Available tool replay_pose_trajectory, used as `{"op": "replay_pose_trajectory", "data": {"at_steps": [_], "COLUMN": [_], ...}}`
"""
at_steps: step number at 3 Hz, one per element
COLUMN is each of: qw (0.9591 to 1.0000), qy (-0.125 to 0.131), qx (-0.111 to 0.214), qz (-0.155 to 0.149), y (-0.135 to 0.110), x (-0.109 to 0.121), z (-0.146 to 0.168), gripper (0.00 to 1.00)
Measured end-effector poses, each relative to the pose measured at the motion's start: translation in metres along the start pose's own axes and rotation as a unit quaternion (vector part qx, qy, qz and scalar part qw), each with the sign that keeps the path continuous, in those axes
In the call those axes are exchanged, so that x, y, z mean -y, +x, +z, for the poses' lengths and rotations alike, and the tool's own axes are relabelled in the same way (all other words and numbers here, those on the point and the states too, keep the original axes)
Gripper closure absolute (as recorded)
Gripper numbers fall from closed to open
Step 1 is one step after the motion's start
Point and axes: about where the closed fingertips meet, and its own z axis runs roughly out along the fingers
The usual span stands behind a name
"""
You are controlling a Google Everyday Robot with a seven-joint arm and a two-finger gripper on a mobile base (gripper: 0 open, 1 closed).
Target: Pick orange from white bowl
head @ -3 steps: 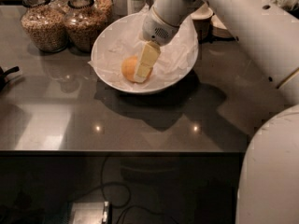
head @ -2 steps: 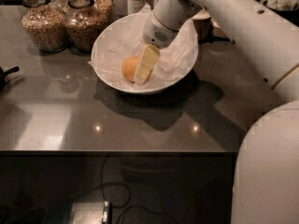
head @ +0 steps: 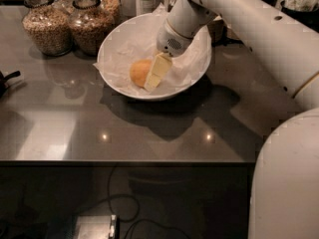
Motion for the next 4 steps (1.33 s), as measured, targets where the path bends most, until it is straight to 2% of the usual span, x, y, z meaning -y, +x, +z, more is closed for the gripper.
{"op": "replay_pose_trajectory", "data": {"at_steps": [1,2,3,4], "qw": [0.9998,0.9987,0.9985,0.999], "qy": [0.019,0.045,0.045,0.027], "qx": [-0.005,-0.009,-0.012,-0.018], "qz": [-0.009,-0.023,-0.03,-0.031], "y": [-0.006,-0.018,-0.024,-0.024], "x": [-0.003,-0.007,-0.009,-0.01], "z": [-0.007,-0.017,-0.015,-0.002], "gripper": [0.42,0.54,0.4,0.2]}}
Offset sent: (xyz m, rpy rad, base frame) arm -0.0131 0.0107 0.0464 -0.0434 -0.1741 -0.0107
